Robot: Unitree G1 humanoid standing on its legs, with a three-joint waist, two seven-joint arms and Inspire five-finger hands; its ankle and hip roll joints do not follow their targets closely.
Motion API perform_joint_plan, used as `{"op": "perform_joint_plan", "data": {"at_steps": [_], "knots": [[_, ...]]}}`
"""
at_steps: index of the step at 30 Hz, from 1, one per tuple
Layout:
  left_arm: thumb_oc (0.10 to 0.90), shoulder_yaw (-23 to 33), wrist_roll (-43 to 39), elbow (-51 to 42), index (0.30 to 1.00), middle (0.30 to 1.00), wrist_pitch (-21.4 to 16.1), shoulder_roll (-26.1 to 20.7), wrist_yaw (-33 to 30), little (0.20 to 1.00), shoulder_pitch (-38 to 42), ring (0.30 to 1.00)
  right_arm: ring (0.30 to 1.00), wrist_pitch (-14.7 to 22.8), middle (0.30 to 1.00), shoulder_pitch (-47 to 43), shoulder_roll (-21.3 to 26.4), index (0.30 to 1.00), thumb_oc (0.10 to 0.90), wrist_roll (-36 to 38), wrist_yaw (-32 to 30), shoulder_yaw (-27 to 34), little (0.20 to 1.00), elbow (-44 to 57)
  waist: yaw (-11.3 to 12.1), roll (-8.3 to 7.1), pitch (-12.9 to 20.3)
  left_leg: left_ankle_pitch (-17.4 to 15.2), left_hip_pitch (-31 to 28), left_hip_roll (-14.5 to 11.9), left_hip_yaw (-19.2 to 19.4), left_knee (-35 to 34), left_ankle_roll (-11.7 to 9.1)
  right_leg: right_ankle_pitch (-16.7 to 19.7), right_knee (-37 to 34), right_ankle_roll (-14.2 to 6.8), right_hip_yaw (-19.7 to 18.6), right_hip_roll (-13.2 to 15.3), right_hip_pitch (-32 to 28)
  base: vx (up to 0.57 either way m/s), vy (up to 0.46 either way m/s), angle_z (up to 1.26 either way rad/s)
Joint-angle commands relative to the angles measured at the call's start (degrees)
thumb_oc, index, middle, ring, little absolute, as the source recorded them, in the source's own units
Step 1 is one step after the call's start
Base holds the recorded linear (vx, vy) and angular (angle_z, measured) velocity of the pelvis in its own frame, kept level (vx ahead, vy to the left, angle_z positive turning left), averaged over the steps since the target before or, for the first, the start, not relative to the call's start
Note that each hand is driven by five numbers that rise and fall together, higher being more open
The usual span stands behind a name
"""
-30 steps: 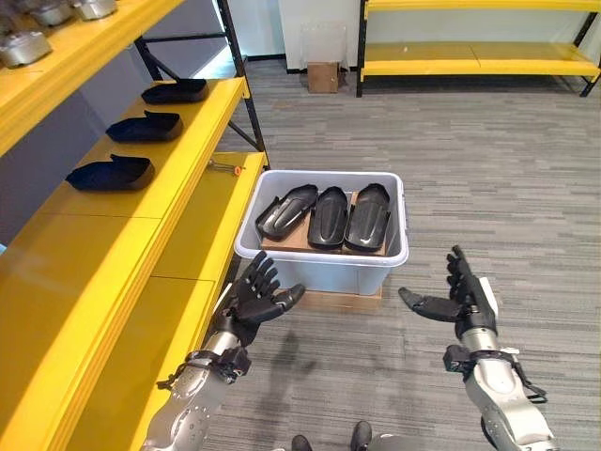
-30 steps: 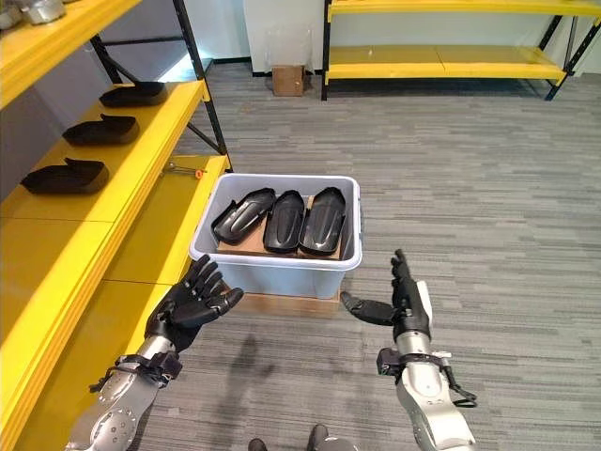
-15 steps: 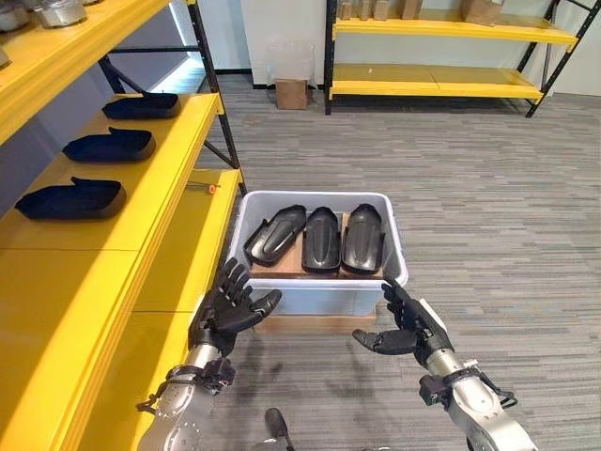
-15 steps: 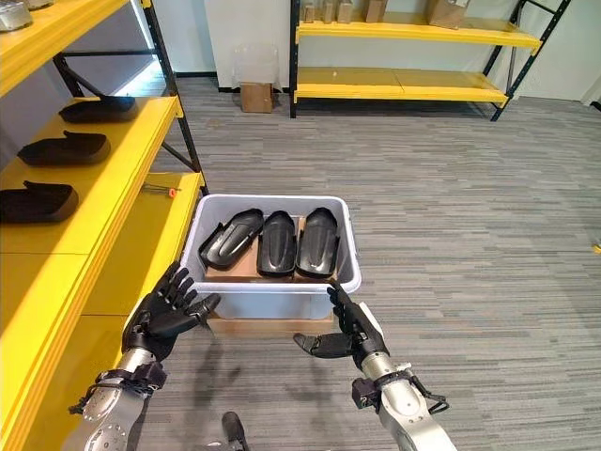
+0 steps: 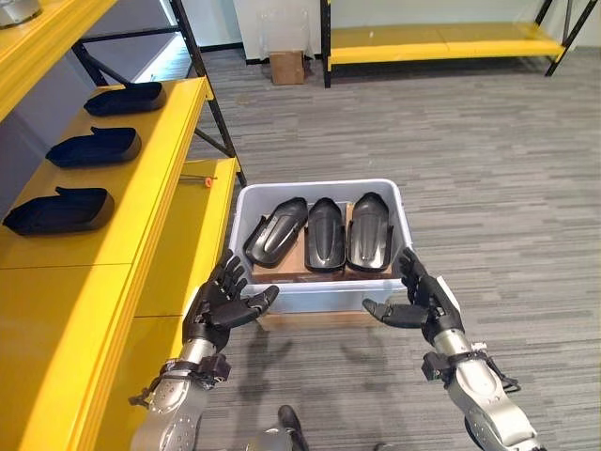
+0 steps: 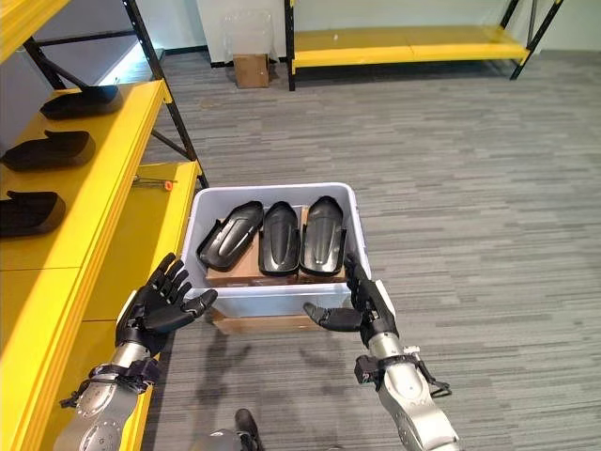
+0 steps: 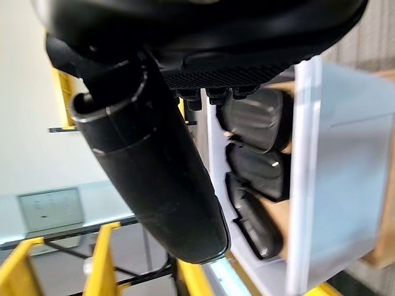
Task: Move parts from the plastic box to the shelf.
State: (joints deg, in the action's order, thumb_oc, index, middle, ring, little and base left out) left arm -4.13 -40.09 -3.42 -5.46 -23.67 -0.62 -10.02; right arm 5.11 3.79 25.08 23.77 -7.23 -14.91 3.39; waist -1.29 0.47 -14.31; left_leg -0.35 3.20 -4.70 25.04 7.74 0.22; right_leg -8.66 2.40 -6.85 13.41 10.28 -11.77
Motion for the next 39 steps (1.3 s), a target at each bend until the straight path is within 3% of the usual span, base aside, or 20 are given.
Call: {"op": "perform_joint_plan", "data": {"at_steps": [1,4,5,7,10,11,12,13,15,16,17,20,21,23,25,27,34,39], "knots": [[0.9,2.4,1.2,-5.9,1.0,1.0,-7.0,-1.8,2.2,1.0,3.3,1.0,1.0,8.0,1.0,-4.0,-1.1,1.0,0.9,2.5,4.7,1.4,1.0,6.7,0.6,-0.51,6.7,-2.3,5.0,4.2,-1.0,-1.2,1.6,-7.8,10.7,2.5,0.5,-8.3,1.9,0.15,0.114,0.01],[0.9,2.2,1.1,-5.2,1.0,1.0,-6.4,-1.3,2.1,1.0,3.2,1.0,1.0,4.0,1.0,-3.6,-1.8,1.0,0.9,8.5,9.7,1.2,1.0,8.4,0.4,-1.55,7.8,-3.3,3.3,6.4,-0.6,-3.1,3.2,-2.9,15.8,-0.6,-0.3,-8.0,3.3,0.15,0.13,0.01],[0.9,2.0,0.1,-4.9,1.0,1.0,-5.2,-1.0,3.7,1.0,3.4,1.0,1.0,1.2,1.0,-3.4,-3.0,1.0,0.9,14.4,9.2,0.8,1.0,8.3,0.4,-2.83,8.6,-4.0,2.1,8.6,-1.4,-4.7,4.6,3.4,21.0,-3.9,-2.3,-8.8,4.8,0.14,0.111,-0.02],[0.9,1.8,1.2,-4.6,1.0,1.0,-4.4,-1.1,5.8,1.0,3.8,1.0,1.0,1.8,1.0,-3.7,-3.7,1.0,0.9,15.2,8.6,0.7,1.0,7.1,0.8,-3.66,9.0,-4.0,1.3,10.0,-2.6,-6.3,5.5,8.5,26.5,-6.4,-3.5,-10.1,6.0,0.11,0.066,-0.01],[0.9,1.3,4.1,-4.9,1.0,1.0,-3.3,-1.4,8.1,1.0,4.3,1.0,1.0,1.2,1.0,-3.8,-4.8,1.0,0.9,16.3,10.1,0.7,1.0,6.5,1.1,-3.44,9.0,-3.9,0.6,10.0,-3.3,-7.3,6.2,12.7,37.0,-8.1,-2.0,-10.2,9.5,0.03,0.023,0.16],[0.9,1.2,7.2,-5.2,1.0,1.0,-3.8,-2.0,7.3,1.0,4.5,1.0,1.0,-4.5,1.0,-3.8,-5.1,1.0,0.9,18.5,14.6,0.3,1.0,6.3,1.3,-2.4,8.5,-2.7,0.6,8.7,-3.3,-7.6,6.2,13.3,41.1,-7.6,-0.8,-10.1,12.8,-0.03,0.009,0.22],[0.9,1.0,7.1,-5.2,1.0,1.0,-3.8,-2.2,7.3,1.0,4.5,1.0,1.0,-6.1,1.0,-3.9,-5.2,1.0,0.9,19.0,15.0,-0.1,1.0,5.8,1.4,-2.24,8.4,-2.6,0.5,8.6,-3.4,-7.8,6.1,13.2,41.1,-7.6,-0.7,-9.9,13.3,-0.01,0.009,0.23],[0.9,0.7,5.3,-5.0,1.0,1.0,-3.7,-2.5,6.8,1.0,4.6,1.0,1.0,-3.9,1.0,-4.6,-5.8,1.0,0.9,17.7,14.8,-2.0,1.0,3.2,1.5,-1.74,8.0,-2.2,-0.6,8.6,-4.2,-8.6,5.8,12.0,39.3,-7.1,-0.2,-9.1,15.2,0.03,0.012,0.17],[0.9,0.6,4.4,-4.9,1.0,1.0,-3.6,-2.9,6.8,1.0,4.8,1.0,1.0,-3.9,1.0,-5.1,-5.6,1.0,0.9,18.8,16.0,-2.4,1.0,2.0,1.2,-1.44,7.8,-2.0,-1.5,8.5,-4.7,-9.0,5.5,10.8,36.6,-6.5,0.3,-8.6,16.2,0.06,-0.028,-0.12],[0.9,0.7,3.6,-4.7,1.0,1.0,-3.3,-3.2,7.5,1.0,5.0,1.0,1.0,-3.7,1.0,-5.2,-5.6,1.0,0.9,19.7,17.1,-2.0,1.0,1.5,1.0,-0.81,7.4,-1.8,-2.5,7.5,-5.0,-8.9,4.5,7.3,31.4,-4.4,1.9,-6.7,17.2,0.09,-0.153,-0.33],[0.9,0.9,3.7,-4.8,1.0,1.0,-2.3,-3.4,7.8,1.0,5.4,1.0,1.0,-4.5,1.0,-4.9,-5.2,1.0,0.9,20.2,18.3,-0.8,1.0,1.9,0.9,-0.23,6.6,-1.6,-3.5,5.5,-5.3,-8.4,2.6,4.7,18.6,-1.6,4.3,-4.2,17.1,0.08,-0.209,-0.42],[0.9,-0.1,4.5,-4.7,1.0,1.0,-2.2,-3.3,7.1,1.0,6.0,1.0,1.0,-5.2,1.0,-4.1,-4.5,1.0,0.9,19.5,19.6,-0.2,1.0,2.9,-0.8,-0.15,5.1,-3.3,-7.5,3.9,-6.3,-10.1,1.5,11.0,8.7,-2.4,2.0,0.7,20.5,0.06,-0.184,-0.4],[0.9,-1.2,4.7,-4.7,1.0,1.0,-2.8,-3.3,7.6,1.0,6.2,1.0,1.0,-5.3,1.0,-3.3,-4.8,1.0,0.9,18.6,19.3,0.3,1.0,3.6,-2.1,-0.04,4.3,-5.3,-10.2,3.5,-7.8,-11.6,1.5,15.7,8.4,-3.8,-2.3,2.9,25.3,0.06,-0.114,-0.03],[0.9,-2.0,4.7,-4.5,1.0,1.0,-3.7,-3.2,8.1,1.0,5.9,1.0,1.0,-5.4,1.0,-3.0,-5.0,1.0,0.9,18.5,19.1,0.8,1.0,3.6,-2.4,-0.09,3.9,-5.6,-11.2,2.9,-8.0,-12.2,1.3,15.1,7.4,-4.4,-2.6,3.4,25.2,0.07,-0.121,0.14],[0.9,-3.1,4.0,-4.7,1.0,1.0,-3.8,-3.1,8.6,1.0,5.9,1.0,1.0,-6.1,1.0,-2.5,-5.0,1.0,0.9,17.6,18.0,1.8,1.0,4.3,-2.0,-1.18,4.6,-5.0,-11.3,2.6,-8.4,-12.0,0.2,15.5,1.6,-5.2,0.1,4.3,20.4,0.13,-0.204,0.58],[0.9,-3.3,3.4,-5.2,1.0,1.0,-3.2,-3.0,8.7,1.0,5.8,1.0,1.0,-6.3,1.0,-2.2,-5.0,1.0,0.9,17.2,17.1,1.6,1.0,5.0,-1.6,-1.57,5.1,-4.7,-11.7,2.4,-7.8,-12.1,-0.2,15.8,0.6,-5.4,1.5,4.4,18.8,0.11,-0.15,0.75],[0.9,-3.2,4.2,-6.1,1.0,1.0,-0.2,-2.8,10.9,1.0,4.7,1.0,1.0,-6.4,1.0,-2.5,-4.9,1.0,0.9,17.7,14.7,0.9,1.0,5.4,-0.9,-1.97,7.0,-3.8,-12.5,1.2,-7.3,-12.7,-1.0,14.1,-0.2,-5.1,4.8,3.4,15.6,0.09,-0.102,0.19],[0.9,-2.9,3.8,-6.5,1.0,1.0,0.3,-2.8,10.8,1.0,4.4,1.0,1.0,-6.9,1.0,-2.6,-4.8,1.0,0.9,17.4,14.0,0.7,1.0,5.6,-0.9,-1.92,7.4,-3.3,-12.8,0.6,-7.7,-12.7,-1.3,12.7,-0.6,-4.0,4.9,2.1,14.0,0.08,-0.091,0.05]]}}
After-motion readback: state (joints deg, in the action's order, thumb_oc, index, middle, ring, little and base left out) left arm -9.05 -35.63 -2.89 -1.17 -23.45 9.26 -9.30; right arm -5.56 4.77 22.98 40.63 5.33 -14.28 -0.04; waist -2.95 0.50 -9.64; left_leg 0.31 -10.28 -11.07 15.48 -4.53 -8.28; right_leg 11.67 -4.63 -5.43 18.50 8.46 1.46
